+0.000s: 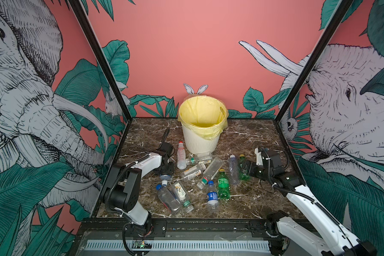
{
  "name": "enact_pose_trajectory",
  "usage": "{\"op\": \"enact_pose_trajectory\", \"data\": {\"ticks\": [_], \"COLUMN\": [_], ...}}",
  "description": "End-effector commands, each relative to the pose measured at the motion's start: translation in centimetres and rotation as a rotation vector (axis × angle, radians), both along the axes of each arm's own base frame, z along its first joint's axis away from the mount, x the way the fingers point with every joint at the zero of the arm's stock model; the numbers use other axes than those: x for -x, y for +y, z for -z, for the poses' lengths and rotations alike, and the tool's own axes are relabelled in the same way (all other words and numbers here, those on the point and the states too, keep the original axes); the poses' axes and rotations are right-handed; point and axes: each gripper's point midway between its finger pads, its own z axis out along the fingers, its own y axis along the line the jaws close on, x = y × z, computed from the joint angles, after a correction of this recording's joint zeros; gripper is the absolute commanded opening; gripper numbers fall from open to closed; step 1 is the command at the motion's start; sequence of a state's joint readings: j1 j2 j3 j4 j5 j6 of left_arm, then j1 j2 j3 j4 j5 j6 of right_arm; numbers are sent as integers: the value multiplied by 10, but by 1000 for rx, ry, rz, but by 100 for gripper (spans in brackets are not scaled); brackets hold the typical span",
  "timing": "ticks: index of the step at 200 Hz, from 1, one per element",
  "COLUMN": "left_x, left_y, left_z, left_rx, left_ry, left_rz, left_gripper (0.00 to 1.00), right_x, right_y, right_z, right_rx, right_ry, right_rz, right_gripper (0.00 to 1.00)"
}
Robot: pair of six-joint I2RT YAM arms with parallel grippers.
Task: Throw the plastic bottles in the bin
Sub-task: Pick up the plastic bottle from the middle-left of the table.
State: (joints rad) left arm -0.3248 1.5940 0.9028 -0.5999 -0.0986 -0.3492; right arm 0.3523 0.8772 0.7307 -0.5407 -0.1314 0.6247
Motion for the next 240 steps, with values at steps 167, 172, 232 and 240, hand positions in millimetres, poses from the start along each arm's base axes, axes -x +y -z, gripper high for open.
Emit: {"op": "enact_pose_trajectory", "data": {"ticks": [167,172,232,240], "left_x": [3,3,13,14], "left_y": [-14,-14,-24,-27], "left_z": [-71,-74,-103,-107], "left_rx": [173,177,278,298], "left_ry": [-210,-215,-286,-293], "left_rz": [-47,-47,-16,-14], "left_gripper": [61,61,60,60], "right_x": [-16,-16,-16,-17], "right_y": [0,1,2,2], "right_z": [-4,-4,-3,-4], "right_rx": [-19,-21,-62,-70], "right_ry": [54,60,78,76], "right_rz": [56,58,89,93], "right_gripper": [99,99,99,99]}}
